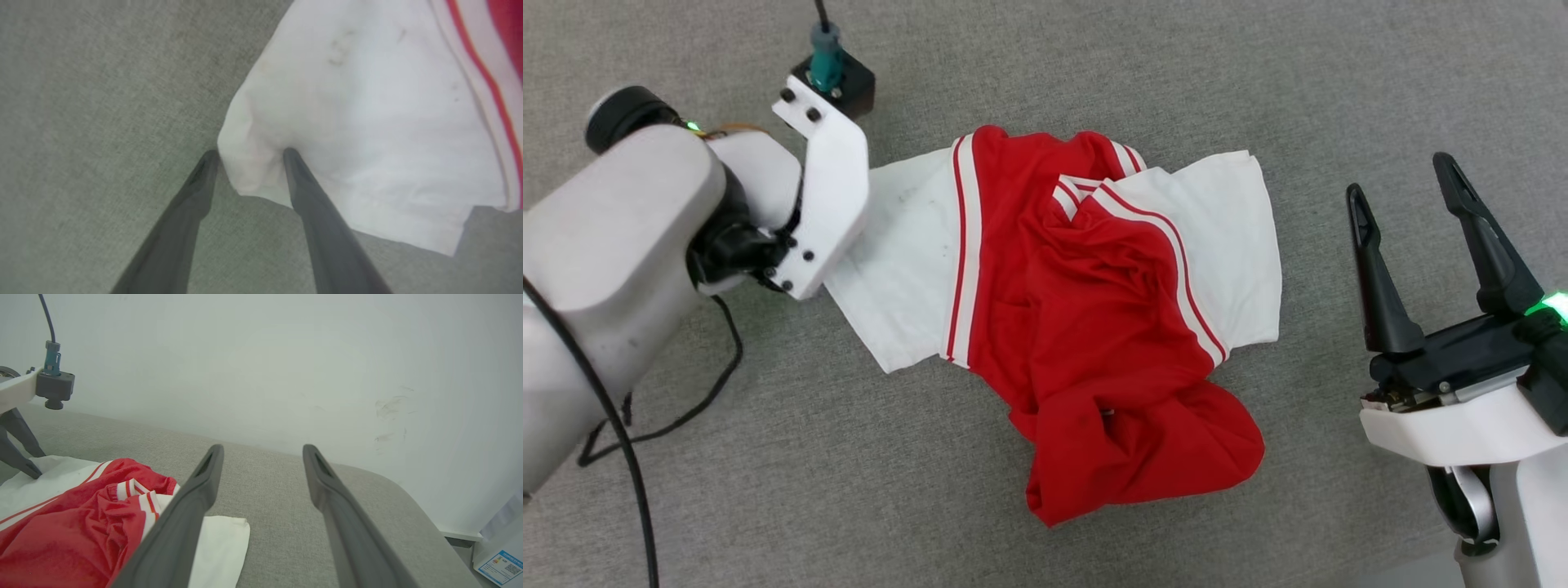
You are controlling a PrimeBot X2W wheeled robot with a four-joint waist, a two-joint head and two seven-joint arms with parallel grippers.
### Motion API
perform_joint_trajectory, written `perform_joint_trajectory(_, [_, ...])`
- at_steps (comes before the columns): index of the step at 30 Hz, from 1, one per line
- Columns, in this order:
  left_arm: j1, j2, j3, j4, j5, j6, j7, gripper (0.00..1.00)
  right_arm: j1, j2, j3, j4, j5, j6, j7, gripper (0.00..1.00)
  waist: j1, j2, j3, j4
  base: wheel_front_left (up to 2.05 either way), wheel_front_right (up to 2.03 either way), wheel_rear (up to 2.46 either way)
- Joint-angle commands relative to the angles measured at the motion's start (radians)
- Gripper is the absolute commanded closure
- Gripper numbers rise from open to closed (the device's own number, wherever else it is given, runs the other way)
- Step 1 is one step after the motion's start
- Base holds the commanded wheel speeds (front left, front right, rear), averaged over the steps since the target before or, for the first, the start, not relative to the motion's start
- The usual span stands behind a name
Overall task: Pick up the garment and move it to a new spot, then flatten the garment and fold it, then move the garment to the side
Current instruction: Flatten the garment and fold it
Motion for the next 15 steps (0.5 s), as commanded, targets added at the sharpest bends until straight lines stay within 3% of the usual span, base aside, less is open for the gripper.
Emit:
perform_joint_trajectory(1, [0.039, -0.009, -0.037, 0.007, -0.005, -0.001, -0.007, 1.0, -0.017, 0.002, 0.0, 0.004, -0.002, -0.001, -0.002, 0.0, -0.0001, 0.0, -0.006, 0.003, 0.0, 0.0, 0.0])
perform_joint_trajectory(9, [-0.001, 0.027, -0.1, 0.017, -0.053, 0.0, -0.128, 1.0, 0.023, 0.003, -0.03, 0.035, -0.001, -0.001, -0.002, 0.0, -0.0001, 0.0, -0.087, 0.057, 0.0, 0.0, 0.0])
perform_joint_trajectory(15, [0.028, 0.119, -0.116, 0.031, -0.108, 0.0, -0.172, 1.0, 0.07, 0.009, -0.064, 0.043, 0.006, -0.001, -0.002, 0.0, -0.0001, 0.0, -0.141, 0.107, 0.0, 0.0, 0.0])
